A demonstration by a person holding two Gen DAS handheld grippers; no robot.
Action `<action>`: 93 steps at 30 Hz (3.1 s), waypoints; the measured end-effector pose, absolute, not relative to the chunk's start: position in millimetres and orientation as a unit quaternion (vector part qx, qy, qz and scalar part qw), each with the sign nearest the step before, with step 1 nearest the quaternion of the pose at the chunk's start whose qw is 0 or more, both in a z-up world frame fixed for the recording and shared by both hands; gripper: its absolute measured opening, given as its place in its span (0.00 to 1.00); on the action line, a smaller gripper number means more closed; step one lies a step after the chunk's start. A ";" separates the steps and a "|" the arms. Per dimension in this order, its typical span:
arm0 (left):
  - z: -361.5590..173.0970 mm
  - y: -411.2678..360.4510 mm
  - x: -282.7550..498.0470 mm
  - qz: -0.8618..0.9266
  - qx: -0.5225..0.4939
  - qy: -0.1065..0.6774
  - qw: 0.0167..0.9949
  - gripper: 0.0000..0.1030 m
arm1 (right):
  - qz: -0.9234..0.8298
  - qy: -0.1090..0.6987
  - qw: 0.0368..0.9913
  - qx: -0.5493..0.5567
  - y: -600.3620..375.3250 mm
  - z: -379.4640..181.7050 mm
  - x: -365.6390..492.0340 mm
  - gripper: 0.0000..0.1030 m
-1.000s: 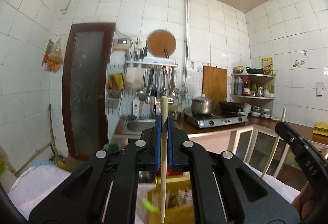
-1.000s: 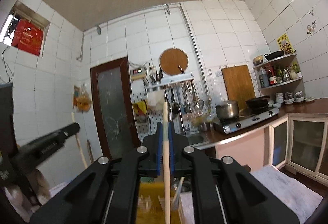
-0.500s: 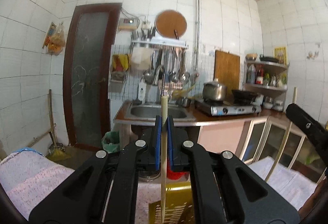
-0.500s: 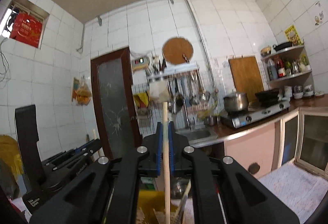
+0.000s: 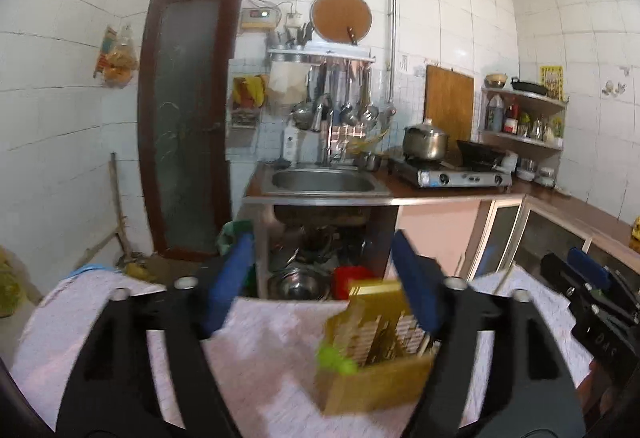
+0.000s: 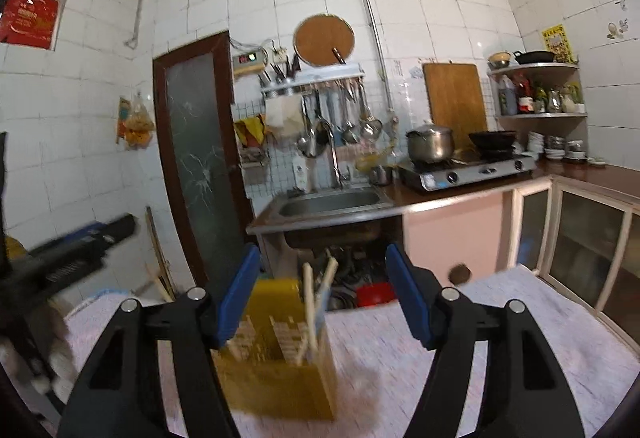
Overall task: Organize utensils
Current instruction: 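Open both grippers to drop the chopsticks into the yellow holder, then lower both grippers to the table and grasp a chopstick with the right gripper, then grasp a chopstick with the left gripper while the right gripper holds its chopstick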
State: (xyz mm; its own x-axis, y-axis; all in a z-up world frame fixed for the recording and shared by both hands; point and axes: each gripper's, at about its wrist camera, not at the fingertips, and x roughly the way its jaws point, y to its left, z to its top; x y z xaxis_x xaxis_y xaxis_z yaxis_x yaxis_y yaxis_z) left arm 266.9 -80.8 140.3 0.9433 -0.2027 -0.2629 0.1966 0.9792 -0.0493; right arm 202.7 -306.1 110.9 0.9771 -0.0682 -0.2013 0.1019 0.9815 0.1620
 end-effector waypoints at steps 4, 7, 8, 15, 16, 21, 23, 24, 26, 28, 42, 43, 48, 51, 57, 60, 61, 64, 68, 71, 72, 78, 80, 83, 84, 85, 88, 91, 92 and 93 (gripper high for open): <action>127.0 -63.6 235.3 -0.096 0.000 0.174 0.980 0.88 | -0.052 0.156 0.983 0.083 -304.4 94.1 170.6 0.64; 100.3 -56.0 213.9 -0.093 0.017 0.215 0.972 0.89 | -0.058 0.197 0.975 0.085 -300.8 70.1 155.1 0.64; 89.5 -53.5 208.4 -0.091 0.019 0.230 0.969 0.89 | -0.058 0.213 0.971 0.088 -299.4 59.9 150.9 0.64; 6.8 -38.0 189.8 -0.079 0.006 0.343 0.936 0.90 | -0.060 0.291 0.951 0.083 -282.7 0.5 138.4 0.64; -5.1 -35.6 190.1 -0.073 0.003 0.359 0.930 0.90 | -0.060 0.298 0.949 0.082 -280.0 -5.4 139.1 0.64; -36.2 -29.8 194.4 -0.058 0.003 0.394 0.917 0.90 | -0.060 0.340 0.935 0.076 -267.9 -31.9 149.1 0.64; -42.4 -26.3 199.0 -0.050 0.001 0.400 0.915 0.90 | -0.062 0.358 0.929 0.074 -264.0 -39.0 157.9 0.64; -46.1 -25.3 199.9 -0.047 0.001 0.401 0.915 0.90 | -0.063 0.362 0.927 0.073 -260.3 -40.9 159.3 0.64; -52.0 -22.8 203.9 -0.042 -0.002 0.409 0.912 0.90 | -0.061 0.372 0.924 0.070 -249.9 -45.8 168.1 0.64; -55.3 -22.2 207.3 -0.039 -0.003 0.416 0.908 0.90 | -0.059 0.382 0.920 0.066 -240.5 -50.5 176.6 0.64; -57.0 -31.4 204.7 -0.044 0.011 0.434 0.900 0.90 | -0.015 0.430 0.901 0.062 -218.5 -59.3 198.7 0.11; -55.5 -34.7 200.6 -0.045 0.016 0.432 0.901 0.90 | -0.013 0.430 0.900 0.064 -222.2 -58.4 195.3 0.10; -49.9 -49.2 186.0 -0.053 0.015 0.429 0.902 0.90 | -0.015 0.432 0.900 0.060 -243.6 -57.3 179.6 0.06; -51.9 -60.1 181.0 -0.060 0.012 0.435 0.899 0.90 | -0.015 0.434 0.899 0.061 -253.0 -57.6 168.8 0.06; -61.0 -79.0 178.9 -0.068 0.018 0.451 0.890 0.76 | -0.018 0.433 0.898 0.071 -279.0 -57.7 154.4 0.06; -64.8 -84.5 182.5 -0.070 0.019 0.461 0.884 0.66 | -0.016 0.431 0.898 0.088 -289.0 -62.2 151.3 0.06; -65.3 -87.1 182.8 -0.069 0.023 0.460 0.885 0.65 | -0.013 0.429 0.898 0.094 -290.3 -63.5 152.4 0.06; -65.1 -93.7 183.9 -0.072 0.034 0.460 0.884 0.52 | -0.013 0.427 0.899 0.095 -289.0 -64.4 154.6 0.06; -64.5 -100.1 188.6 -0.079 0.049 0.462 0.882 0.36 | -0.013 0.428 0.899 0.094 -287.2 -65.3 156.7 0.06; -63.0 -103.2 194.8 -0.082 0.050 0.472 0.876 0.25 | -0.014 0.434 0.897 0.084 -284.2 -65.5 159.6 0.06; -62.4 -104.0 196.7 -0.081 0.049 0.475 0.875 0.19 | -0.014 0.436 0.896 0.083 -283.3 -65.4 161.4 0.06; -60.5 -109.8 200.2 -0.084 0.052 0.479 0.872 0.06 | -0.013 0.438 0.894 0.092 -286.5 -63.8 167.0 0.06; -60.0 -108.2 198.7 -0.087 0.047 0.476 0.874 0.06 | -0.011 0.430 0.897 0.101 -287.5 -63.1 161.4 0.06; -54.4 -102.3 195.7 -0.092 0.032 0.464 0.880 0.05 | -0.010 0.405 0.907 0.114 -289.4 -54.7 147.6 0.06; -50.4 -100.3 193.4 -0.092 0.030 0.455 0.886 0.05 | -0.009 0.391 0.913 0.118 -290.1 -48.5 141.5 0.06; -43.7 -98.7 189.6 -0.089 0.030 0.441 0.893 0.05 | -0.008 0.379 0.917 0.122 -290.3 -42.2 136.3 0.06; -25.1 -92.2 179.4 -0.097 0.017 0.408 0.908 0.05 | -0.006 0.336 0.933 0.129 -293.4 -21.1 118.2 0.06; -2.5 -84.4 164.8 -0.102 0.003 0.366 0.925 0.05 | -0.007 0.287 0.948 0.134 -295.6 -1.5 97.3 0.06; 4.3 -81.4 160.2 -0.103 -0.001 0.354 0.929 0.05 | -0.008 0.274 0.952 0.135 -296.8 3.9 92.7 0.06; 10.1 -78.6 156.8 -0.104 -0.003 0.343 0.933 0.05 | -0.009 0.258 0.956 0.136 -298.1 10.3 87.6 0.06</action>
State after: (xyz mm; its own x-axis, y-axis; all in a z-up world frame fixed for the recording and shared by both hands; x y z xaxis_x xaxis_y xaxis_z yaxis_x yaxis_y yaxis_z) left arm 156.8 -78.6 10.1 0.7426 -0.1958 -0.6405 0.1910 0.9785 -0.0777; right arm 87.5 -298.1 10.3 0.8668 0.0534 -0.4958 0.0872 0.9626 0.2563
